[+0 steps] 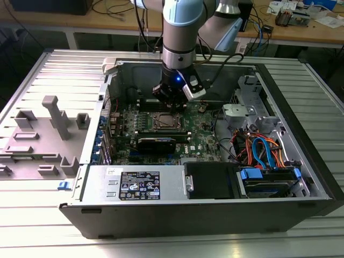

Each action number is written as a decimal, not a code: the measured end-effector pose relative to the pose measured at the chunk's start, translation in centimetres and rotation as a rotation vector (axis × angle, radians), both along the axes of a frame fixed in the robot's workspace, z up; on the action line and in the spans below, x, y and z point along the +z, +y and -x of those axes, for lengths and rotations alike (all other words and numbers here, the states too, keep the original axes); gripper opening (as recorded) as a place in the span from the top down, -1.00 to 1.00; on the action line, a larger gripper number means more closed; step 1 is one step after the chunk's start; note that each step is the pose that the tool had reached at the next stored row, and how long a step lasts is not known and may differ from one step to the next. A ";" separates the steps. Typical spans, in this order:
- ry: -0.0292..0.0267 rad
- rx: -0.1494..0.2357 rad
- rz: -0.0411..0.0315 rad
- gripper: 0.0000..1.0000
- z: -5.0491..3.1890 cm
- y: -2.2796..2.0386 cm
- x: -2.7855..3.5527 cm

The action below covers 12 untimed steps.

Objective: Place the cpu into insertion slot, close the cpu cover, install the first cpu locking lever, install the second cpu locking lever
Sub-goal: 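Install the first cpu locking lever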

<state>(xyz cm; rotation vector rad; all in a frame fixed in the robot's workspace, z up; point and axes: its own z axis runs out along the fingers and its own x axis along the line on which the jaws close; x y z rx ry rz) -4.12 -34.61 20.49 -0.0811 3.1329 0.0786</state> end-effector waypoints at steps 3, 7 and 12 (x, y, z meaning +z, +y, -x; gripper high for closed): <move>0.0002 0.000 0.0005 0.79 0.00 -0.01 -0.17; 0.0001 0.000 -0.0004 0.79 0.00 -0.01 -0.36; 0.0005 0.000 -0.0171 0.79 -0.01 0.36 0.59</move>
